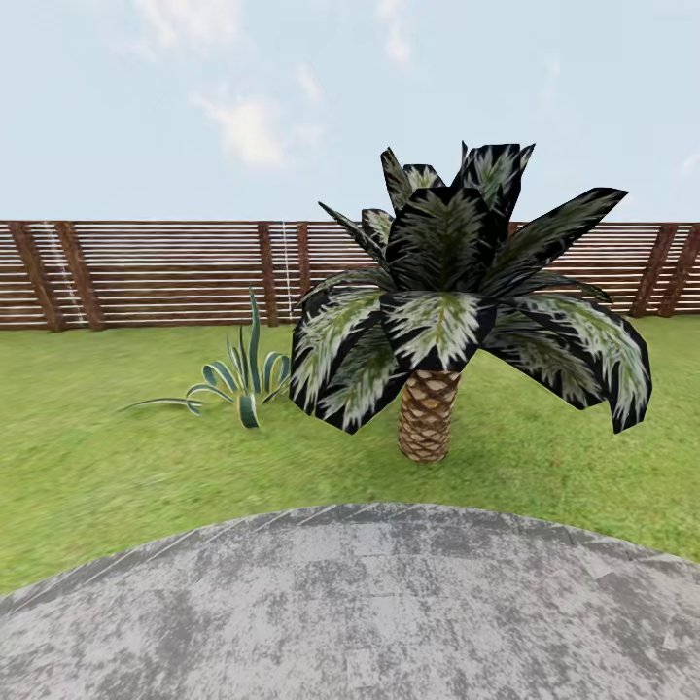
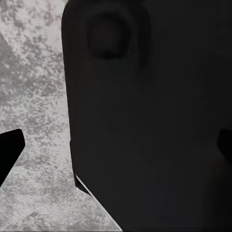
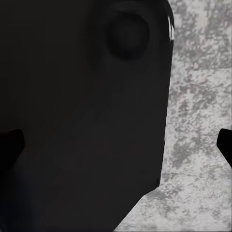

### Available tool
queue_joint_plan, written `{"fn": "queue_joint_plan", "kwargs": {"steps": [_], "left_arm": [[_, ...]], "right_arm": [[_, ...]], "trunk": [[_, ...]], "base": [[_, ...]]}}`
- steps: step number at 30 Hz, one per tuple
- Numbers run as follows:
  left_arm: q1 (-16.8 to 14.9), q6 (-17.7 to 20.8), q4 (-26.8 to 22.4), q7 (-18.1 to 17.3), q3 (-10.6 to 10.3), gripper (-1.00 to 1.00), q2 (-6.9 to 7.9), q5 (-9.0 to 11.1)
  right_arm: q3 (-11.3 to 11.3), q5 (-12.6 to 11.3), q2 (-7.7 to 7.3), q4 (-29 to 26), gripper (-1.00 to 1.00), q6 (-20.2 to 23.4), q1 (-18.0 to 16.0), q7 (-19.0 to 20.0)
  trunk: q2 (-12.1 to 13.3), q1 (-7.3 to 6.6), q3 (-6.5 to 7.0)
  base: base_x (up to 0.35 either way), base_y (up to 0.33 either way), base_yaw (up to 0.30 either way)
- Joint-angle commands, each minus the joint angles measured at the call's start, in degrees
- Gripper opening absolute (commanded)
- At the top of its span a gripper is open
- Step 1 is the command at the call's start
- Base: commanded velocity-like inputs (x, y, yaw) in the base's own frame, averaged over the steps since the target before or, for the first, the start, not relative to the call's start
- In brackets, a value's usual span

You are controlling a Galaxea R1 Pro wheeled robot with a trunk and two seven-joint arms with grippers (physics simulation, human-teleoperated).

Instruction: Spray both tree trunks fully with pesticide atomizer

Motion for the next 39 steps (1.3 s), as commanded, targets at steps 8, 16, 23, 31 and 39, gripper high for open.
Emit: {"fn": "queue_joint_plan", "kwargs": {"steps": [8, 16, 23, 31, 39], "left_arm": [[0.08, 0.01, 0.22, 0.07, 0.07, 1.0, -0.3, 0.22], [0.06, -0.16, -0.52, 0.02, 0.12, 1.0, -0.43, 0.18], [-0.19, -2.25, -2.52, 0.38, 0.01, 1.0, 0.09, 0.1], [-1.64, -4.82, -5.12, 0.52, 0.08, 1.0, 0.29, 0.09], [-11.87, -16.92, -13.49, 0.53, -0.09, 1.0, 0.11, 0.09]], "right_arm": [[0.19, 0.26, 1.74, -1.83, 1.0, -0.11, -1.21, -0.23], [0.18, 0.26, 1.82, -1.51, 1.0, -0.09, -1.24, -0.26], [0.1, 0.26, 0.69, -1.61, 1.0, -1.14, -1.24, -0.3], [0.01, 0.26, -1.88, -4.19, 1.0, -3.71, -1.24, -0.35], [-0.25, 0.11, -5.37, -23.47, 1.0, -7.87, -1.32, -0.35]], "trunk": [[-0.01, 0.0, -0.03], [-0.01, 0.0, -0.03], [-0.01, 0.0, -0.03], [-0.01, 0.0, -0.03], [-0.01, 0.0, -0.03]], "base": [[0.0, 0.0, 0.0], [0.0, 0.0, 0.0], [0.0, 0.0, 0.0], [0.0, 0.0, 0.0], [0.0, 0.0, 0.0]]}}
